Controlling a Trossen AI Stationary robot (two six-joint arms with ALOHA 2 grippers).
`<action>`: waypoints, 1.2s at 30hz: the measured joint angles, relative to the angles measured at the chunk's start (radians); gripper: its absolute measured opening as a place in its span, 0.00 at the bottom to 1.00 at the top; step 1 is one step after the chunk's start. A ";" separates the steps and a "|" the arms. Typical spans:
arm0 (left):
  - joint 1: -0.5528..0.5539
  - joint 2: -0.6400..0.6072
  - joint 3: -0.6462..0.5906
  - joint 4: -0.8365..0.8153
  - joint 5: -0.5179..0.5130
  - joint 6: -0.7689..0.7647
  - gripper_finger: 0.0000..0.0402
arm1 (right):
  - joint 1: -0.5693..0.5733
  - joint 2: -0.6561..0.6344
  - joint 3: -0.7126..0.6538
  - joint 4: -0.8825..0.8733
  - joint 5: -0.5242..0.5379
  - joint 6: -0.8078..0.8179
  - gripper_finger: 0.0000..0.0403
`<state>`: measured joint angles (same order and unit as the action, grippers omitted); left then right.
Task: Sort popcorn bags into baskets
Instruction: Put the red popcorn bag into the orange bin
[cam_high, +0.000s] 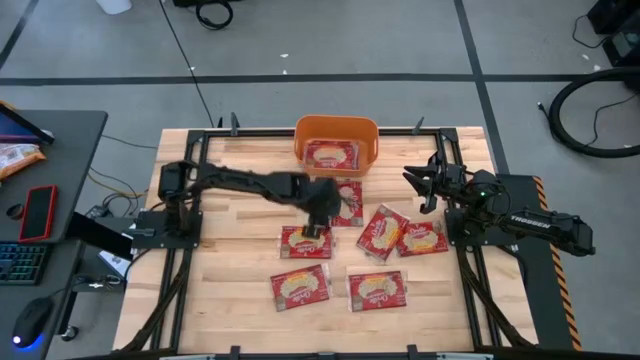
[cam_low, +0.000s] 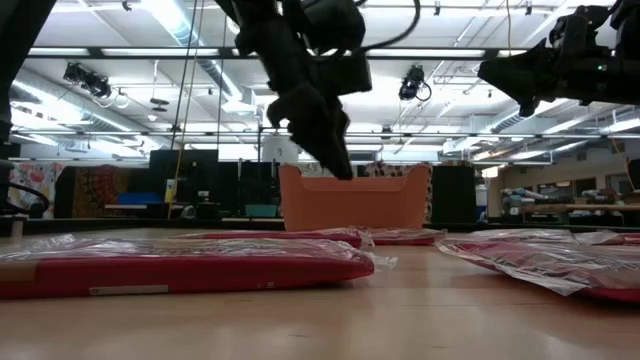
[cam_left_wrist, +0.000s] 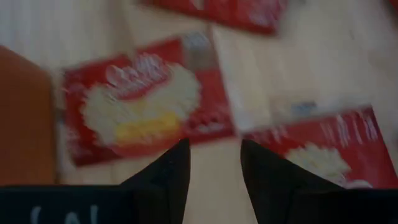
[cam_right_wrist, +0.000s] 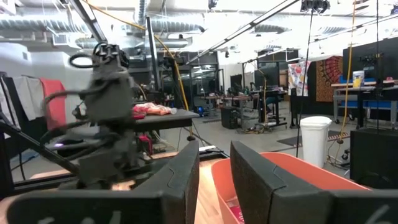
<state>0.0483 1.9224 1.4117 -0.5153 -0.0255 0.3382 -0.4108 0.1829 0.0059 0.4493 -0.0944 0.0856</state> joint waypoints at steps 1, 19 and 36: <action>-0.021 0.000 0.000 -0.031 -0.013 -0.020 0.37 | 0.000 0.000 0.000 0.001 -0.001 0.000 0.24; -0.309 0.071 0.001 -0.228 -0.131 -0.380 0.62 | 0.000 0.000 0.000 0.007 -0.003 0.000 0.24; -0.391 0.113 0.002 -0.221 -0.298 -0.492 0.54 | 0.000 0.000 0.000 0.012 -0.003 0.000 0.24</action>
<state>-0.3423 2.0358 1.4136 -0.7363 -0.3237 -0.1534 -0.4107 0.1829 0.0059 0.4618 -0.0978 0.0856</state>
